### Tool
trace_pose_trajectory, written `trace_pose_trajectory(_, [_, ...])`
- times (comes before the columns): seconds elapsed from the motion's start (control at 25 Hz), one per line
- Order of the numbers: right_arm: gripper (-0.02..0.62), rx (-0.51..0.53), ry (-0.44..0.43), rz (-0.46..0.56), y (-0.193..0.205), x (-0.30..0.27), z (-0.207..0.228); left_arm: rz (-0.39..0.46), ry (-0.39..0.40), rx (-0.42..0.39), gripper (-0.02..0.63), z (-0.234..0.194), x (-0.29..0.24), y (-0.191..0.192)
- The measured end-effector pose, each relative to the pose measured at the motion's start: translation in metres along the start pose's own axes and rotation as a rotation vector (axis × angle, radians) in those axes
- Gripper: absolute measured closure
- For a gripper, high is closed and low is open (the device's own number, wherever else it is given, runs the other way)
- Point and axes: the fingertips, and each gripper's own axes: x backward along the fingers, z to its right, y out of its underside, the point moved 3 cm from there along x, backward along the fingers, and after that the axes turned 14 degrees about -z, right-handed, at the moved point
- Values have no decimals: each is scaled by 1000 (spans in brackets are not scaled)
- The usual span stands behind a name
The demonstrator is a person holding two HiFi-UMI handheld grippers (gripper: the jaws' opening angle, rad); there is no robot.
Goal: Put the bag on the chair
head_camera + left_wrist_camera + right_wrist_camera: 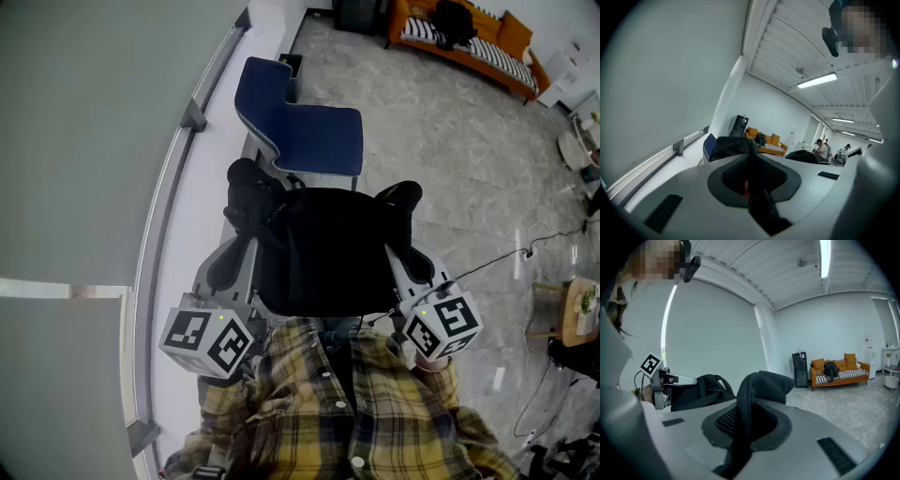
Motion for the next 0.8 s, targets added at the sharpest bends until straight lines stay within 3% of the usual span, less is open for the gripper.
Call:
trace_pose_trajectory(0.44, [555,-19,-5,6,7,-10,9,-16,-26,-9,541,-3,-12,6])
trace_pose_trajectory(0.8, [555,-7,-32,29,11,13,25,4,-47,-7,541,25,-11,13])
